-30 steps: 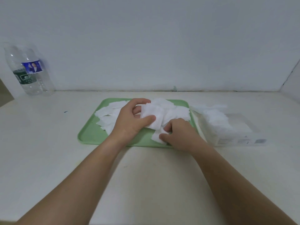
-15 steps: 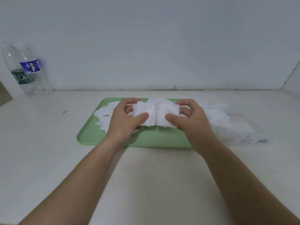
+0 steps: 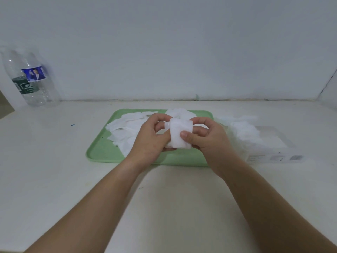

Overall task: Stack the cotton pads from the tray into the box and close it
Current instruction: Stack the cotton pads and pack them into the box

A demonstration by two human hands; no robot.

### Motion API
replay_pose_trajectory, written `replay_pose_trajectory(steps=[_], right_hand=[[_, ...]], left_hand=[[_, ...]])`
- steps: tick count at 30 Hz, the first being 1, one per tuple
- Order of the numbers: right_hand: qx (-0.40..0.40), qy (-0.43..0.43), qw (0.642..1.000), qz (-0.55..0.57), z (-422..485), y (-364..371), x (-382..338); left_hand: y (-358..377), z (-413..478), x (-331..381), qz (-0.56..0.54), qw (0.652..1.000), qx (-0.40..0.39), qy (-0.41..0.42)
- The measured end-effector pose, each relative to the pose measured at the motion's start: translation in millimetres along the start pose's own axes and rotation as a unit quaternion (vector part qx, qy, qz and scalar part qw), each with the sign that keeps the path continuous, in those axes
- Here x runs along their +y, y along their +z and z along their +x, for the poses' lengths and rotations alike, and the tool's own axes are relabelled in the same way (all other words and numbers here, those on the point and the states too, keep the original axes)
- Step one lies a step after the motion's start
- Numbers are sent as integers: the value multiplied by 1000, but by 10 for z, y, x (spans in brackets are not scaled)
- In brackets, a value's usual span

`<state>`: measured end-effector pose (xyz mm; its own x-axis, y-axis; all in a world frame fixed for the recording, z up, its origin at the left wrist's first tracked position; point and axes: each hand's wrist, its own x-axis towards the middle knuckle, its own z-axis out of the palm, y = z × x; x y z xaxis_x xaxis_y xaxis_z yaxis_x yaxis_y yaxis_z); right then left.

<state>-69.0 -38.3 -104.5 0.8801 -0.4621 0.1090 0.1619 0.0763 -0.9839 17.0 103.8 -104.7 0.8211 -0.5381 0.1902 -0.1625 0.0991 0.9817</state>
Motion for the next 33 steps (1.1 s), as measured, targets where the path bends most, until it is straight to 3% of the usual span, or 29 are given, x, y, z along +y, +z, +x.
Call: replay_pose_trajectory(steps=[11, 14, 18, 21, 26, 33], right_hand=[[67, -29, 991, -115, -15, 33, 24], [83, -20, 990, -116, -21, 43, 4], [43, 9, 997, -65, -30, 53, -11], [65, -6, 993, -103, -34, 48, -4], [59, -36, 975, -211, -39, 53, -36], [30, -59, 962, -267, 104, 290, -203]], left_hand=[[9, -7, 53, -31, 999, -6, -10], [-26, -15, 21, 15, 999, -36, 18], [-84, -10, 24, 22, 998, -41, 31], [-142, -10, 78, 21, 999, -2, 42], [-457, 126, 267, -9, 989, 147, 31], [-854, 120, 245, 9, 982, 188, 21]])
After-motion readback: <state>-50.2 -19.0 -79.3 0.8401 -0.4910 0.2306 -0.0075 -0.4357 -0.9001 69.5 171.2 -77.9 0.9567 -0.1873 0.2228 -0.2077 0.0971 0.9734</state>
